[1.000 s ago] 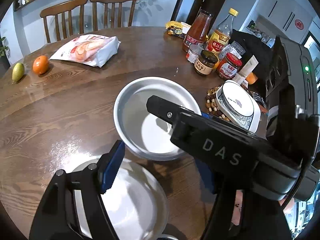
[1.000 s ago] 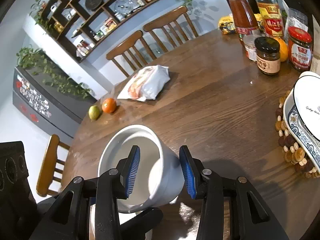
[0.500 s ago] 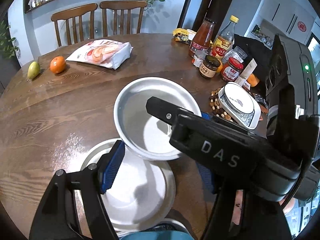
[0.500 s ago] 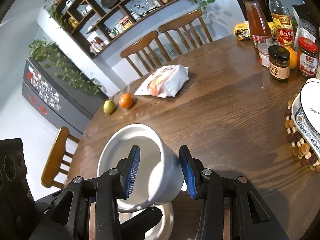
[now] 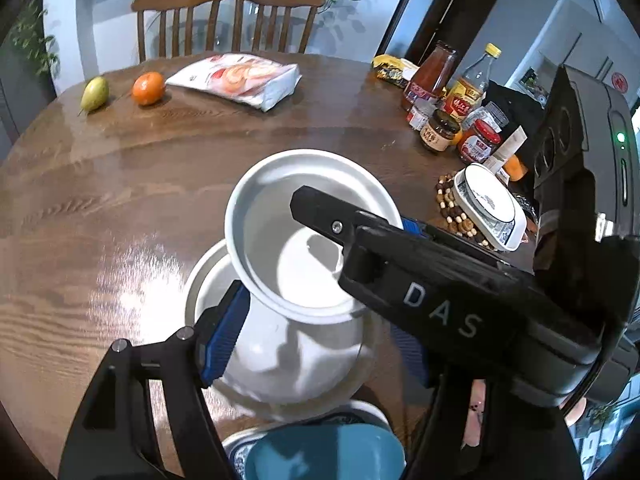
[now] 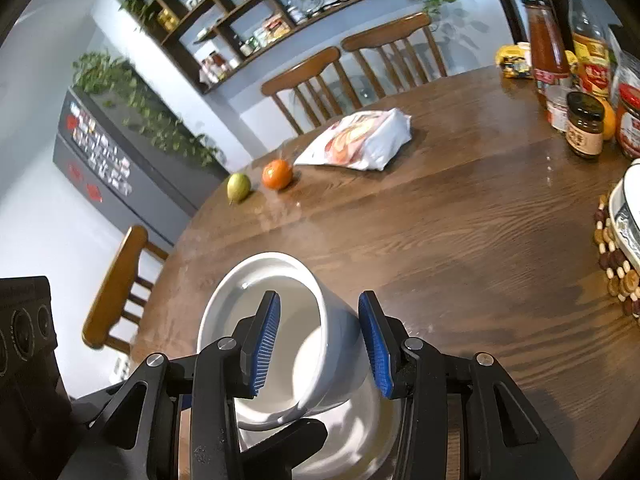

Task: Organize plates and bowls
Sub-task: 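Lower the white pot into the smaller white bowl and open the right tool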

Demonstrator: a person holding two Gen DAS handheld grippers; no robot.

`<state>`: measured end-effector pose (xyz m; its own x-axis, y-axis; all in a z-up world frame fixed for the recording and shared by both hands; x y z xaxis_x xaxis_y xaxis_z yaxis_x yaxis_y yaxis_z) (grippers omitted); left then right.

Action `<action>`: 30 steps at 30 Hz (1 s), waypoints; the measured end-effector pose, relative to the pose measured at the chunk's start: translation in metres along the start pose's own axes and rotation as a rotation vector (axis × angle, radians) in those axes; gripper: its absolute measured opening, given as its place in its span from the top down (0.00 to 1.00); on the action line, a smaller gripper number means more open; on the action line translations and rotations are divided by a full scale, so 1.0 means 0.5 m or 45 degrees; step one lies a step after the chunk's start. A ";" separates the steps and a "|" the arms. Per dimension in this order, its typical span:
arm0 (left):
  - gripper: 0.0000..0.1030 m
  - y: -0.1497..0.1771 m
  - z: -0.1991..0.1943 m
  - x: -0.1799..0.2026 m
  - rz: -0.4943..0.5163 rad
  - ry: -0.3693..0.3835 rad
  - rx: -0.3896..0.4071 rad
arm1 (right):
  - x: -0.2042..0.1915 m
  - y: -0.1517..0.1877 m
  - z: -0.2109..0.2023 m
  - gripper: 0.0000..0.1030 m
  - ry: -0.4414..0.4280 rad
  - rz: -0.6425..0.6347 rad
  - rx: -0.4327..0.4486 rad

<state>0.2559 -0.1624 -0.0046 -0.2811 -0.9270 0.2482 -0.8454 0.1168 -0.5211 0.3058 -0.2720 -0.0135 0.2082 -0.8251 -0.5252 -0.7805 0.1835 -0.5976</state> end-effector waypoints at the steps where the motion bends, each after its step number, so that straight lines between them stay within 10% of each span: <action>1: 0.34 0.002 -0.001 -0.002 -0.004 0.002 -0.003 | -0.004 0.004 0.003 0.57 0.001 -0.009 -0.009; 30: 0.36 0.070 0.020 -0.036 -0.096 0.011 -0.111 | -0.011 0.082 0.052 0.57 0.073 -0.117 -0.197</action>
<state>0.2360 -0.1453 -0.0357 -0.2189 -0.9314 0.2910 -0.9005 0.0780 -0.4278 0.2877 -0.2461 -0.0509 0.2525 -0.8644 -0.4349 -0.8421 0.0250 -0.5387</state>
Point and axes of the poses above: each gripper's, at about its wrist camera, not at the fingertips, and z roughly the way its jaws point, x to its right, y to its underside, the point moved 8 cm from there along z, roughly the way its jaws point, and after that the axes turned 1 degree about -y, right-handed, at the moved point
